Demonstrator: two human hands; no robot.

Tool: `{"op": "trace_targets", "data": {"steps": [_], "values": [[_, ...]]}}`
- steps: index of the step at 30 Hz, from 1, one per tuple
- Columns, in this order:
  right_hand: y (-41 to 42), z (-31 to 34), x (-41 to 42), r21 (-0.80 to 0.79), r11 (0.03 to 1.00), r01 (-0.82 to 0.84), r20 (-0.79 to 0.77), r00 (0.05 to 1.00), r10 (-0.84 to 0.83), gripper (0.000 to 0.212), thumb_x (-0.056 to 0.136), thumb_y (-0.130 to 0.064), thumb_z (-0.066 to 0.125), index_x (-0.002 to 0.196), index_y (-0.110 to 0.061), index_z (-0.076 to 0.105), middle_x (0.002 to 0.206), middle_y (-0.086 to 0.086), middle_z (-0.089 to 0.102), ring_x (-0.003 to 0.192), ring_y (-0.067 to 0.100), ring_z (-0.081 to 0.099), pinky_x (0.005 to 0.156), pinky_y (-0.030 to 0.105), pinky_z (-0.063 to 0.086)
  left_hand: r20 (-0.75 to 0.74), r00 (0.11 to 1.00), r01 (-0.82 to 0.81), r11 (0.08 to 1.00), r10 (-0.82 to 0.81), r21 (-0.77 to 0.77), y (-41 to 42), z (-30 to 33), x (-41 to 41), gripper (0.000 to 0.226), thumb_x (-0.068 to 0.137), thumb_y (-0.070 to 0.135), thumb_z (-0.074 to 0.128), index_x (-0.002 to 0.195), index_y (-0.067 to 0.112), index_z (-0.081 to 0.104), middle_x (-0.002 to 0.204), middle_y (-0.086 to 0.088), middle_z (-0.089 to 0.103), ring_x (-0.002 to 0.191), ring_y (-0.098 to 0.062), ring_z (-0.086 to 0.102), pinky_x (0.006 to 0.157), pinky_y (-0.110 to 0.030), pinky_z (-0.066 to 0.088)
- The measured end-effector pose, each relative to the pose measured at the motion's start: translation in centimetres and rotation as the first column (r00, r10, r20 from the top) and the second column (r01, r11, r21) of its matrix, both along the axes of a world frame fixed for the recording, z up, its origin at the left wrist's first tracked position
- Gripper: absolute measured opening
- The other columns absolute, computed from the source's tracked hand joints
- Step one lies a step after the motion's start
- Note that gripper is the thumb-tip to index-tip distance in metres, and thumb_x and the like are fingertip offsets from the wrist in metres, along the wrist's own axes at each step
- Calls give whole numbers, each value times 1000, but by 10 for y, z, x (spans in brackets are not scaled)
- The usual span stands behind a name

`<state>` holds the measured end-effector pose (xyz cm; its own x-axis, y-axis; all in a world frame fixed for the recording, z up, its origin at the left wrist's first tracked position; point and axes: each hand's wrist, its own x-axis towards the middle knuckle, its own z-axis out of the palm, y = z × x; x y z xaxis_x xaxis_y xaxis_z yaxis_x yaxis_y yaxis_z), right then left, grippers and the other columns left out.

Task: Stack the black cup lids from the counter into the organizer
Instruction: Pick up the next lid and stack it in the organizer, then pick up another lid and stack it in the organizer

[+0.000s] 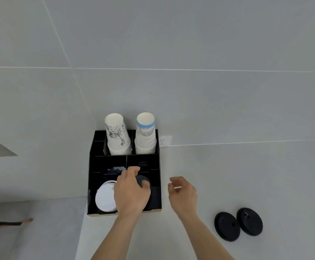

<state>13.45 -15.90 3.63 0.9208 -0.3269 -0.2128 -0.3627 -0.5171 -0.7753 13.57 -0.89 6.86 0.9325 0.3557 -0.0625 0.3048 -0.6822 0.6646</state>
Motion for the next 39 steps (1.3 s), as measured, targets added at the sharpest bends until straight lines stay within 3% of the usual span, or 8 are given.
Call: {"op": "trace_targets", "data": {"steps": [5,12,18,22,24,31,34,39], "values": [[-71,-2,-16,-51,981,187,-55,980,-190,17,89,-23,59,104,-25,67,95,-10,69,77,12,66,68,29,48,-48,967,238,953,-251,-187,-67,4,8,27,85,31,62,112,34,59,106,17,62,96,-6,61,83,-27,49],[-156,-12,-56,-102,923,371,-196,902,-385,24,90,-23,57,113,-20,62,108,0,67,86,18,59,74,32,47,-264,817,427,845,-513,-322,-159,-18,-9,42,86,42,61,126,31,56,121,13,60,106,-8,60,86,-23,44],[-196,-27,-92,-75,912,403,-380,834,-400,40,86,-29,57,125,-21,58,113,3,68,97,24,63,82,36,52,-438,675,351,781,-594,-517,-212,-45,-38,60,85,37,64,141,28,45,141,4,51,126,-15,51,102,-30,44],[-202,-36,-101,22,904,426,-457,809,-370,44,86,-26,58,128,-17,56,117,8,66,98,26,63,85,38,54,-492,607,310,756,-624,-576,-226,-57,-53,64,83,28,64,143,24,41,130,7,56,111,-9,54,87,-21,47],[-200,-38,-102,84,893,443,-482,802,-353,43,84,-24,58,127,-17,57,108,6,66,93,27,66,85,43,58,-506,590,300,752,-630,-587,-228,-61,-57,70,76,29,64,143,27,42,125,11,61,109,-8,59,90,-23,50],[-193,-26,-93,165,858,487,-452,810,-373,44,88,-25,59,130,-13,54,96,3,62,81,25,66,85,46,59,-480,697,198,786,-533,-585,-217,-54,-54,62,79,23,68,137,25,46,119,8,60,106,-11,60,77,-20,47],[-183,-16,-76,190,861,472,-407,836,-369,34,87,-25,60,120,-14,62,88,4,67,71,22,68,80,47,61,-421,800,165,833,-427,-529,-200,-39,-42,56,82,24,67,135,25,48,119,9,59,105,-12,61,87,-26,49],[-139,6,-35,277,882,382,-271,912,-310,22,84,-25,62,104,-20,70,85,0,71,80,22,70,80,45,61,-237,942,116,895,-236,-432,-153,-10,-19,34,84,23,67,117,28,60,111,10,66,90,-7,67,89,-33,55]]}}
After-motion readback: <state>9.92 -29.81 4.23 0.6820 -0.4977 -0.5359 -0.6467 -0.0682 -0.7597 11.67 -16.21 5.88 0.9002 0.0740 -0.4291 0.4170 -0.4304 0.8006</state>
